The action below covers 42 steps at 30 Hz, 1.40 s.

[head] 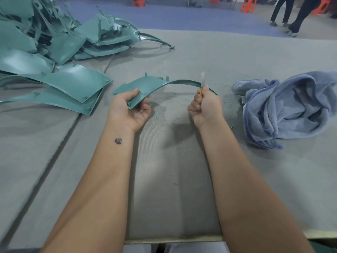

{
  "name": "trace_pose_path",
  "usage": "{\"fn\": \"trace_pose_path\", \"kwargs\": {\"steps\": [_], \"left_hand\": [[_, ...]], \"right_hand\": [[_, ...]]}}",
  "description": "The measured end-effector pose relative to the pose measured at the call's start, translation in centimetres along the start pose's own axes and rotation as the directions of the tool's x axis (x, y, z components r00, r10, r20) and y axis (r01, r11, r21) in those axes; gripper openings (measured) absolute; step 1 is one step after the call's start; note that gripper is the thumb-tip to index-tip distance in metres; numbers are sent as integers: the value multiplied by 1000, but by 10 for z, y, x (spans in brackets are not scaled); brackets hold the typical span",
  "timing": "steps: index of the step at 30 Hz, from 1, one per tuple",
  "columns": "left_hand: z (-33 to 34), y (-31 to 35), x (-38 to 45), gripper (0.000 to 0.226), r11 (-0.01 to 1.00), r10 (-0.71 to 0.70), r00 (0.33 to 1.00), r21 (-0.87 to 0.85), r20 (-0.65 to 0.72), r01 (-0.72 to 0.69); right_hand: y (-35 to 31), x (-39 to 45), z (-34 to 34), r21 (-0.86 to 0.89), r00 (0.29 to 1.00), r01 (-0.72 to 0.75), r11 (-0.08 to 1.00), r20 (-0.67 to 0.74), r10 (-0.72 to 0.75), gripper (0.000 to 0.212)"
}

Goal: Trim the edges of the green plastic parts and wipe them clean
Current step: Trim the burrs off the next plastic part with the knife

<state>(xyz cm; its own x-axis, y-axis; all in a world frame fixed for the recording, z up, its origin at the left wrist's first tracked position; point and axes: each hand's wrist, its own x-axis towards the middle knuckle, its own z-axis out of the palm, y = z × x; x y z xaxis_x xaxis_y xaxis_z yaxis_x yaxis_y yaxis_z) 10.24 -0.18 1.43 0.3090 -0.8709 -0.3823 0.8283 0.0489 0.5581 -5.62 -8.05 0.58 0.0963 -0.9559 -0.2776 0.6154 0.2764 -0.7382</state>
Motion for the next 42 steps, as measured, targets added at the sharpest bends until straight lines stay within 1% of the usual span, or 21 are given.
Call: {"fn": "trace_pose_path", "kwargs": {"steps": [4,9,11,12,13,14,15,16,17,18,19,21,22,24,25,26,27,30,33,38,42], "left_hand": [[-1,0,0,7,1000,-21,999,2,26,21],[-3,6,-3,8,972,-55,996,231,64,39],[-1,6,-4,9,944,-8,999,331,49,-9],[1,6,-4,17,920,44,999,388,29,-52],[2,6,-3,34,877,134,991,465,1,-119],[1,5,-1,58,780,257,966,598,-36,-185],[-1,3,2,81,590,409,911,777,-52,-220],[-4,1,4,94,319,567,824,925,-10,-208],[-3,-1,2,93,62,693,713,977,104,-203],[-1,-1,-2,82,-119,756,605,961,251,-250],[1,-1,-4,67,-168,744,564,917,359,-362],[9,-3,-11,47,-44,606,628,808,489,-587],[11,-6,-16,45,-58,512,645,772,567,-633],[12,-12,-20,55,-308,332,637,718,696,-624],[11,-14,-20,59,-415,268,641,687,719,-597],[11,-16,-19,57,-474,243,651,674,719,-567],[11,-16,-17,49,-483,256,660,685,707,-546],[16,-14,-15,25,-381,354,676,760,647,-527],[17,-15,-11,24,-302,436,675,803,595,-513],[14,-19,-2,37,-403,442,692,816,571,-415],[13,-18,2,36,-369,499,661,828,560,-423]], "right_hand": [[-4,3,-4,124,1000,-18,992,25,15,33],[-3,1,-3,94,997,-18,995,80,10,20],[-3,3,-4,103,995,-2,995,96,-7,19],[-3,3,-5,107,995,4,994,98,-15,21],[-4,4,-6,107,995,11,994,94,-21,22],[-4,5,-7,103,996,20,994,87,-29,23],[-3,5,-7,98,996,29,995,82,-37,23],[-3,6,-7,96,996,39,995,82,-47,24],[-3,5,-7,97,995,45,994,89,-54,24],[-3,5,-6,99,993,46,994,105,-56,24],[-4,4,-4,101,990,37,994,135,-51,25],[-3,1,-2,90,974,-7,996,226,-13,28],[-3,-2,-1,68,963,-32,997,268,13,30],[-1,-6,0,-8,948,-49,999,314,49,32],[-1,-8,1,-45,947,-38,998,316,51,31],[-1,-9,2,-77,950,-18,997,309,41,30],[-1,-10,2,-107,954,1,994,298,31,30],[-1,-10,2,-224,960,-19,974,268,81,45],[-2,-12,0,-338,954,18,941,287,85,46],[-1,-13,-4,-439,921,135,888,386,50,51],[3,-13,-5,-511,902,179,841,426,67,48]]}}
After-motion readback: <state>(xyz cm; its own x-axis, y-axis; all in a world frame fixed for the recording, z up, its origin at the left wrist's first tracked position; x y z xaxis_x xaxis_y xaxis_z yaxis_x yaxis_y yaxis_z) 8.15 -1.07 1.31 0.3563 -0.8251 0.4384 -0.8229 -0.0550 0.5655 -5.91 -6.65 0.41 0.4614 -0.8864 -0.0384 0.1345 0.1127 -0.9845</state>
